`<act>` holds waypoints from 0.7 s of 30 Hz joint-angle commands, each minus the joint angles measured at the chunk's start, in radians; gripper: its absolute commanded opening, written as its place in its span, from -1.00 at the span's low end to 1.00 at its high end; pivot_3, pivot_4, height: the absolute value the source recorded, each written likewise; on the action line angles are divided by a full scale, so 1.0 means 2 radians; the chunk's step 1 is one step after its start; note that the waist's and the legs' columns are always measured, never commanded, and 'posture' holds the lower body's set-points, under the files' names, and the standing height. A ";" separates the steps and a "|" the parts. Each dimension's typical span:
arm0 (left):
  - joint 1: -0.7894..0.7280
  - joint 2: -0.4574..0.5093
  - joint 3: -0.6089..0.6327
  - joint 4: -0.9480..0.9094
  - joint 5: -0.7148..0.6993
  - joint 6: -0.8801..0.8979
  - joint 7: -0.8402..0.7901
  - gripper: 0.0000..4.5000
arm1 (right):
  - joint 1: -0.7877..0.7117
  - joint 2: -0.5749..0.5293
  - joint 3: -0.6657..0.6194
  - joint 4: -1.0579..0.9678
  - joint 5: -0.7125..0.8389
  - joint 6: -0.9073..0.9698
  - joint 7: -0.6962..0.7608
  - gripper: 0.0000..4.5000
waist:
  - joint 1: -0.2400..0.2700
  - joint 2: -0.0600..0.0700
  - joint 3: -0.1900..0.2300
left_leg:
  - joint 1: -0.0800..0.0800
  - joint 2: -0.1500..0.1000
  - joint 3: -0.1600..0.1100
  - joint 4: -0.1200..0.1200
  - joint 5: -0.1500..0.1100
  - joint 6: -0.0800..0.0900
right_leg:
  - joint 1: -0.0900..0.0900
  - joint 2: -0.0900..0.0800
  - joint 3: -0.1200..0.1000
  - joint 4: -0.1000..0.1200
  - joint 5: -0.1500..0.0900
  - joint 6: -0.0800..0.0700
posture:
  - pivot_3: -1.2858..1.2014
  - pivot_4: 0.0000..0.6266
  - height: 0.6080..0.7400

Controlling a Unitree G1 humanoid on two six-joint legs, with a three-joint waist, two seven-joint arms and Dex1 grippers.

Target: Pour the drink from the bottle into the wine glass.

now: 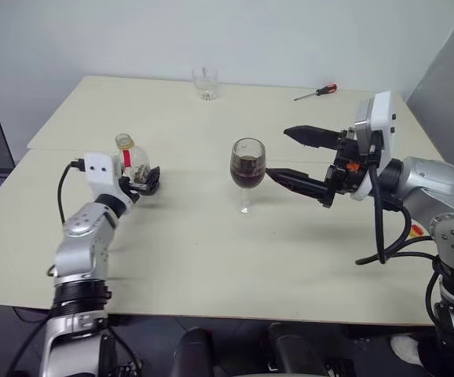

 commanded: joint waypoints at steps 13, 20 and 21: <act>0.014 0.226 0.076 -0.135 -0.134 0.126 -0.216 0.99 | -0.016 -0.043 -0.007 0.054 -0.039 -0.021 0.084 1.00 | 0.005 -0.001 0.000 | 0.000 0.000 0.000 -0.001 0.000 0.000 | 0.000 -0.001 -0.001 -0.001 -0.001 0.000 | 0.03 -0.52 1.00; -0.052 0.308 0.031 -0.123 -0.185 0.163 -0.351 0.99 | 0.033 -0.113 -0.057 0.112 -0.052 -0.048 0.153 1.00 | 0.003 0.000 0.001 | 0.000 0.000 0.001 -0.001 0.000 0.000 | 0.001 -0.001 0.000 -0.004 -0.001 0.001 | 0.03 -0.52 1.00; -0.061 0.312 0.025 -0.119 -0.183 0.161 -0.359 0.99 | 0.039 -0.119 -0.060 0.116 -0.055 -0.053 0.159 1.00 | 0.003 0.001 0.001 | 0.000 0.000 0.001 -0.001 0.000 0.000 | 0.000 0.000 0.000 -0.004 -0.002 0.001 | 0.03 -0.52 1.00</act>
